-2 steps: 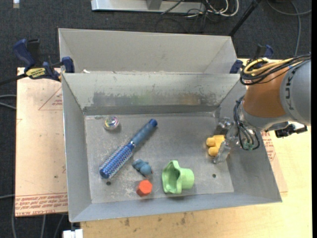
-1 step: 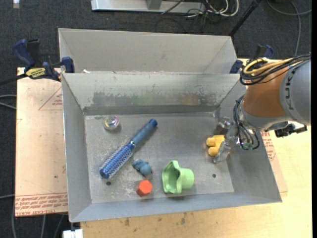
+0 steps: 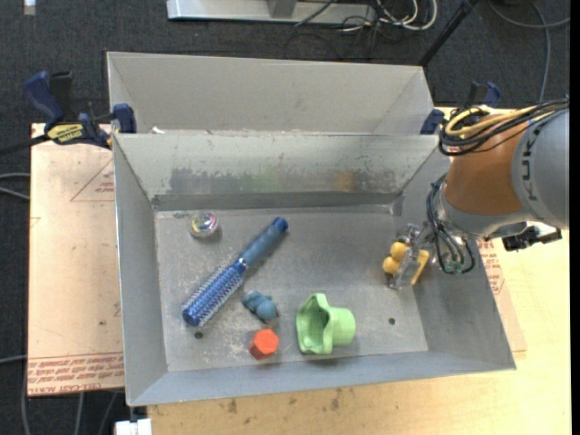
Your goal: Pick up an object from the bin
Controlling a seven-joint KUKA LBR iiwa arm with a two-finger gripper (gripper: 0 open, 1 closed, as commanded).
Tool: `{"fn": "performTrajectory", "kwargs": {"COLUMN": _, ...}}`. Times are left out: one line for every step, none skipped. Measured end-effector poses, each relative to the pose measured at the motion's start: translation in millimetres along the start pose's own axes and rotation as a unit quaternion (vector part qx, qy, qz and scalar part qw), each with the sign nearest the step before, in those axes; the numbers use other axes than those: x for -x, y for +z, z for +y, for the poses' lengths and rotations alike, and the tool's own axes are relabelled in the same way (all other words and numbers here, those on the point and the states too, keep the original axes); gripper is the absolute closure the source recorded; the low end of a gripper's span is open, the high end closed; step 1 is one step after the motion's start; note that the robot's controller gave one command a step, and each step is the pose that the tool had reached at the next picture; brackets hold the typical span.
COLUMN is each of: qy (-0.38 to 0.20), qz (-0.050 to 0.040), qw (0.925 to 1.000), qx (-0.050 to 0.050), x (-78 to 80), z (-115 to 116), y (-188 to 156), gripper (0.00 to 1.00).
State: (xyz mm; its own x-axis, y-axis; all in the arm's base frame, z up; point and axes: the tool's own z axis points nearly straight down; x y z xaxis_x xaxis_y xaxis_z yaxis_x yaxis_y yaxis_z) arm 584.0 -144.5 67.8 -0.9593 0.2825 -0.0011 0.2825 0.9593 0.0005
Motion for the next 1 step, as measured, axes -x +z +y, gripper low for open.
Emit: {"fn": "performTrajectory", "kwargs": {"qy": -0.001, "qz": -0.0053, "qw": 1.0, "qx": 0.001, "x": 2.7, "z": 0.9, "y": -121.2, "gripper": 1.0}}
